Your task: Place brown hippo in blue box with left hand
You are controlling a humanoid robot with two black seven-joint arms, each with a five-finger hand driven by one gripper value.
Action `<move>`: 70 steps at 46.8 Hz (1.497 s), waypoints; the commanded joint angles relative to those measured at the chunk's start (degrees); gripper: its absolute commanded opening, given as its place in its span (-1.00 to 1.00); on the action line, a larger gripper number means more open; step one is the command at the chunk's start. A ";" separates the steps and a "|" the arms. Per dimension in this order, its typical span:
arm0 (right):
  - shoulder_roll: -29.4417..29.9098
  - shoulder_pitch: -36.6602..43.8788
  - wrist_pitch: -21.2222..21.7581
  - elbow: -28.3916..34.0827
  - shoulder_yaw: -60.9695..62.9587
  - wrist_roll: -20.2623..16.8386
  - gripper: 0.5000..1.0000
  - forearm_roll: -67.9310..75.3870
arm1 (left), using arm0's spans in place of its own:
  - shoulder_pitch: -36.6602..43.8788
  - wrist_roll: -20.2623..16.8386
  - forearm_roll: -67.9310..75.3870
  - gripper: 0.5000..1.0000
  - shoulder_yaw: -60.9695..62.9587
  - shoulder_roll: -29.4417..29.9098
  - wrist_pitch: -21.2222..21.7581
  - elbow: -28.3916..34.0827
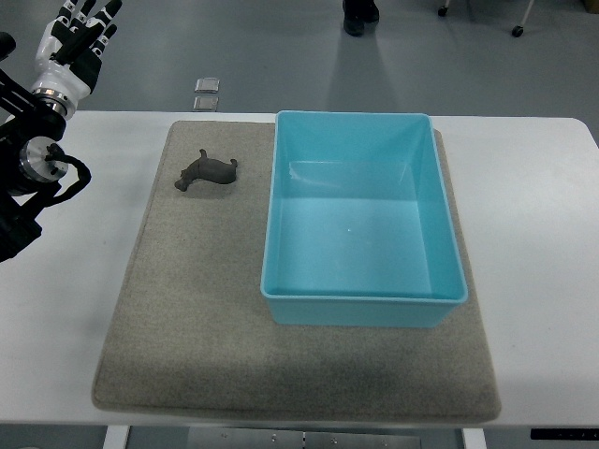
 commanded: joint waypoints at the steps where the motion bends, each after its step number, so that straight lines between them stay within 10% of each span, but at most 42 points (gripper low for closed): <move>1: 0.00 0.00 0.00 0.00 0.00 0.00 0.74 0.00 | 0.00 0.00 0.00 0.99 -0.09 0.00 -0.12 0.00; 70: 0.00 0.00 0.00 0.00 0.00 0.00 0.74 0.00 | -1.14 -0.27 11.06 0.98 2.64 0.97 -6.80 0.79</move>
